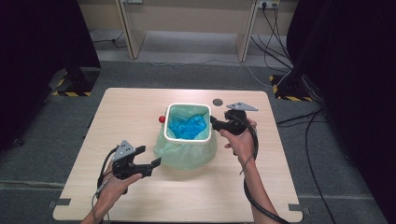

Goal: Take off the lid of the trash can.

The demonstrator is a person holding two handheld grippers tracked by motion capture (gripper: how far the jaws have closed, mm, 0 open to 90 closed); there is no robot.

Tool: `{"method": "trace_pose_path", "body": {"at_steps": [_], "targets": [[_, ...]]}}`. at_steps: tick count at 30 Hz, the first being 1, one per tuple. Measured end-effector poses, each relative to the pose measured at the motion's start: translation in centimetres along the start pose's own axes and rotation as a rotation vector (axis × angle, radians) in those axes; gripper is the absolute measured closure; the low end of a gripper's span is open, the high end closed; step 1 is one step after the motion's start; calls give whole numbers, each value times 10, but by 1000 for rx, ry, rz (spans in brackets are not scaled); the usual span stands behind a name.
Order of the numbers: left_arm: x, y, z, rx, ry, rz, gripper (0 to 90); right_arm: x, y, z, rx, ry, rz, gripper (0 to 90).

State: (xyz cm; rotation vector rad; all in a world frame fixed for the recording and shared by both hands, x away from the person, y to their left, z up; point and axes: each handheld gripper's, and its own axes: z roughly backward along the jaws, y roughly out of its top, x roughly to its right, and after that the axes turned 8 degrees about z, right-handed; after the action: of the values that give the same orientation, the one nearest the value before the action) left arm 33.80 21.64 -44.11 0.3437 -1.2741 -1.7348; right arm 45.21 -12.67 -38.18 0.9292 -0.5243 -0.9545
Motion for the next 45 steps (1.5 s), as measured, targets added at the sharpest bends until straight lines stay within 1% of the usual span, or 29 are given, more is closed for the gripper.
{"method": "trace_pose_path", "body": {"at_steps": [3,4,6,7,9,13,17,18,19,24,27,30,34,38,39,45], "targets": [[1,4,-2,5,-3,-5,180,-3,5,-6,-7,5,6,420],[1,7,-5,10,-2,-6,181,-5,8,-9,-13,5,8,436],[1,9,-7,14,0,-3,182,-7,11,-13,-21,1,14,459],[1,11,-9,16,2,-3,182,-7,11,-13,-21,1,14,459],[3,14,-13,22,-3,-3,185,-11,15,-19,-29,1,7,487],[4,18,-18,31,-3,-3,190,-17,19,-29,-62,-35,16,523],[4,20,-20,35,1,-2,198,-15,21,-34,-81,-67,14,554],[4,20,-20,35,1,-2,201,-15,21,-34,-81,-67,14,554],[4,21,-22,35,2,-6,203,-15,21,-37,-95,-69,16,576],[2,24,-29,43,16,-2,220,-16,21,-43,-120,-76,12,618],[0,25,-33,37,23,-1,224,-15,19,-47,-128,-65,15,648],[-1,25,-35,41,24,4,224,-16,19,-48,-133,-58,13,667],[0,26,-39,39,26,1,224,-16,19,-50,-137,-63,7,681],[-1,26,-43,35,31,5,214,-17,20,-49,-138,-66,23,686],[-1,26,-43,36,30,7,209,-17,20,-49,-139,-66,19,688],[2,27,-44,35,27,-2,211,-19,21,-50,-132,-92,3,719]]}}
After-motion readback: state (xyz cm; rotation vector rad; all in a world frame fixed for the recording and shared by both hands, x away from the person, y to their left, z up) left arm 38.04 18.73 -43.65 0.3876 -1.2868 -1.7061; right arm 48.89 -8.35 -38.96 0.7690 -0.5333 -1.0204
